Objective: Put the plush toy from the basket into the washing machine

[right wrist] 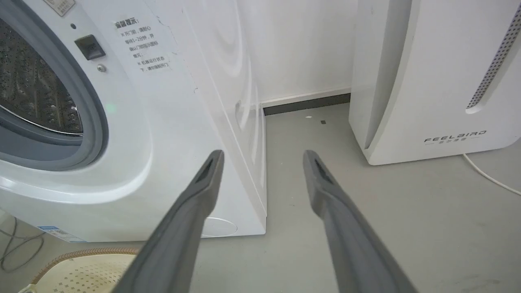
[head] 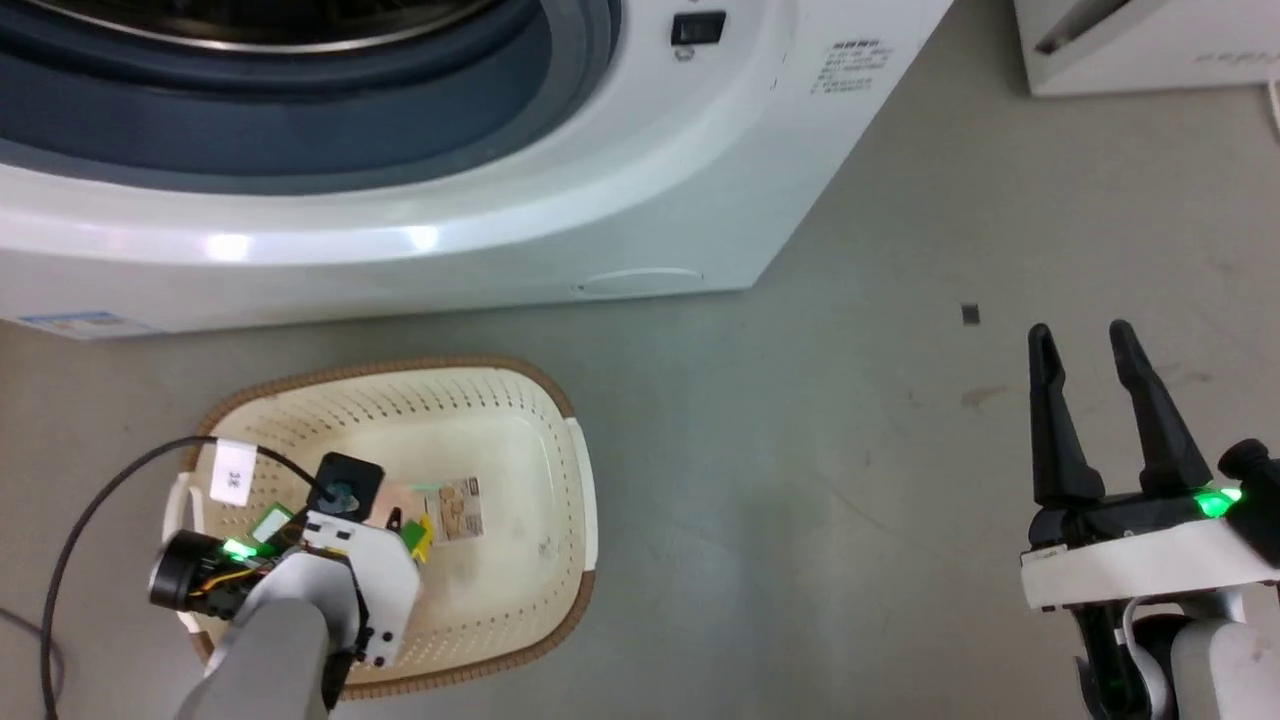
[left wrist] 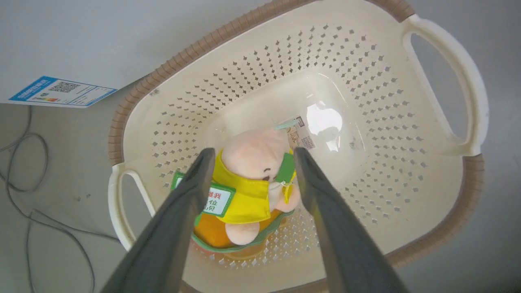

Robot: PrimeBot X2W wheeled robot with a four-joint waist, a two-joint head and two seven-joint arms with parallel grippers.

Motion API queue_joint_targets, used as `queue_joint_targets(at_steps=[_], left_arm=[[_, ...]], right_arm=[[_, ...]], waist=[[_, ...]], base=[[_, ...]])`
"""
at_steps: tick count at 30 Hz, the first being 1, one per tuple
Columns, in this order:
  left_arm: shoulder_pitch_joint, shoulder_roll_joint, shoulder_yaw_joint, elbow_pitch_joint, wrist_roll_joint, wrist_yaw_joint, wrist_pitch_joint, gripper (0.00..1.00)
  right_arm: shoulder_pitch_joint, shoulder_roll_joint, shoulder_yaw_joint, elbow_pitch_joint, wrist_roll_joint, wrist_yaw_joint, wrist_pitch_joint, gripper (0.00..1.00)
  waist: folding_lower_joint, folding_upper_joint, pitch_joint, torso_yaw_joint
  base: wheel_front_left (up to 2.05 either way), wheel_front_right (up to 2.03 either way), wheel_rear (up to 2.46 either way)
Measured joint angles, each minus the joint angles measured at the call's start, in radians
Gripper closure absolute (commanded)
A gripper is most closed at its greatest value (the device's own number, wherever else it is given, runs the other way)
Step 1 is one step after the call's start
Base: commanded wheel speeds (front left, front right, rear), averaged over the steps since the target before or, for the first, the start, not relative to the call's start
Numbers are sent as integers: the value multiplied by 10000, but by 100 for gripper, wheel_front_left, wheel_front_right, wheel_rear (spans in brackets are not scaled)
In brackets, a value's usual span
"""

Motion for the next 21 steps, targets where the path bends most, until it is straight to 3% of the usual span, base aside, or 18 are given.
queue_joint_targets(at_steps=[9, 21], left_arm=[[-827, 485, -297, 918, 0, -69, 272, 0], [-2025, 671, -750, 2104, -35, -84, 278, 0]], right_arm=[[-371, 0, -113, -203, 176, 0, -173, 0], [-789, 0, -232, -372, 562, 0, -428, 0]], waist=[[0, 0, 1115, -151], [0, 0, 2411, -254]], base=[[0, 0, 0], [0, 0, 0]])
